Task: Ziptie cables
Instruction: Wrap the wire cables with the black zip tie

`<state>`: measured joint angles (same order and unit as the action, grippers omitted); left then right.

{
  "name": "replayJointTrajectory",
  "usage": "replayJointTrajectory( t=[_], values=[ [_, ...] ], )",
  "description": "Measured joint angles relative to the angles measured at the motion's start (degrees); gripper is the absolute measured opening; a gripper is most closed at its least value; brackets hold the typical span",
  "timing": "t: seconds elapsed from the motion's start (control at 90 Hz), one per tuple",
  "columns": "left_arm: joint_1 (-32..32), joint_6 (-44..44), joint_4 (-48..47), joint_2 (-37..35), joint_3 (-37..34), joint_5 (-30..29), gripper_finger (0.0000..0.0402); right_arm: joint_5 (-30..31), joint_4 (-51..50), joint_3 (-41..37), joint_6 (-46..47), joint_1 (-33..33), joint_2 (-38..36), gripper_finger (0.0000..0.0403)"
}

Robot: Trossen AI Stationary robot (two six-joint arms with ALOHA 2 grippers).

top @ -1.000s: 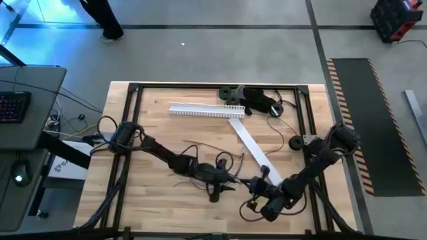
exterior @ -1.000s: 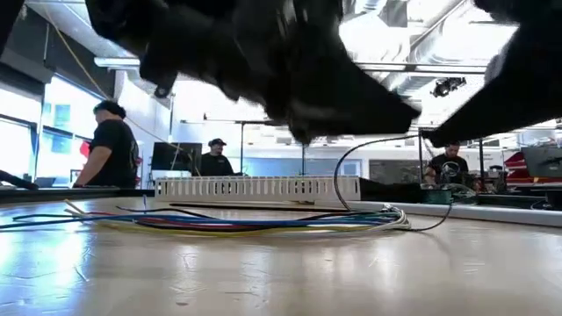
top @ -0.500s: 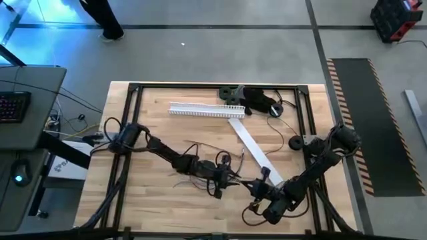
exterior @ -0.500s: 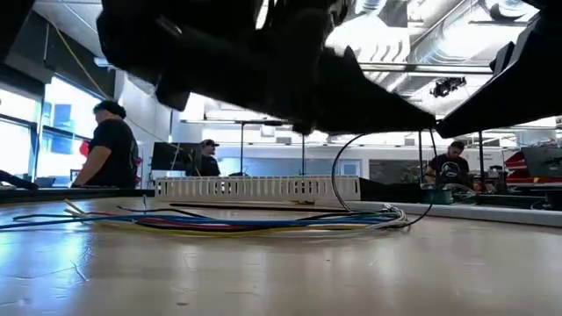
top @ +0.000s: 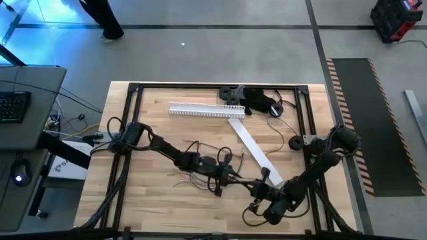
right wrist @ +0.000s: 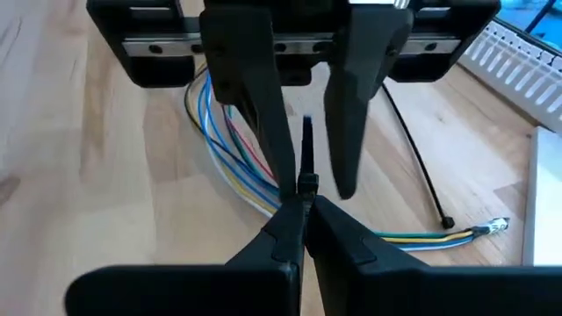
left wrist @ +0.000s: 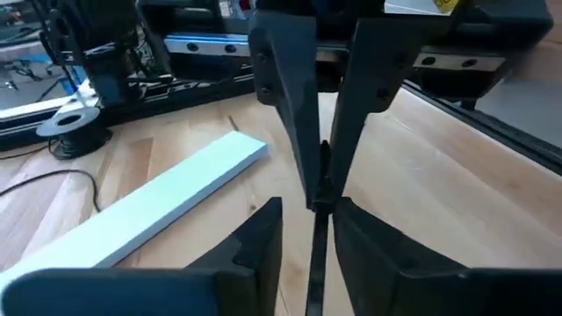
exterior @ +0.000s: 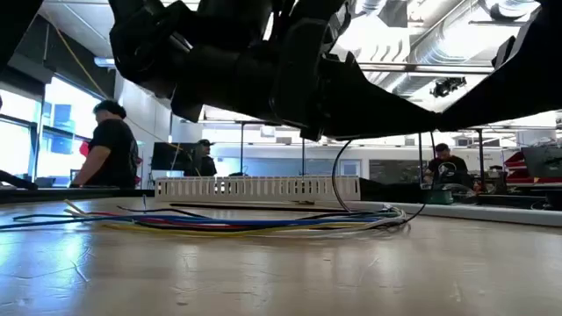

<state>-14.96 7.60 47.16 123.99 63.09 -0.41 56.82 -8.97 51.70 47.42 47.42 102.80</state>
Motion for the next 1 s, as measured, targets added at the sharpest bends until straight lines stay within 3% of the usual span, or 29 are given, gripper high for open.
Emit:
replayJointTrajectory(
  t=[0.456, 0.811, 1.0],
  values=[
    [-0.23, 0.15, 0.39, -0.01, 0.00, 1.06, 0.0004, -0.84, 0.07, 0.00, 0.79, 0.52, 0.00, 0.0000],
    [-0.76, 1.02, 0.79, -0.01, -0.02, -0.47, 0.0000, -1.94, -8.30, -0.04, 21.16, 7.37, 0.09, 0.0001],
    [-0.01, -0.33, 0.10, -0.01, -0.02, 1.49, 0.0000, -1.71, -8.71, -0.02, 22.77, 7.29, -0.11, 0.0001]
  ],
)
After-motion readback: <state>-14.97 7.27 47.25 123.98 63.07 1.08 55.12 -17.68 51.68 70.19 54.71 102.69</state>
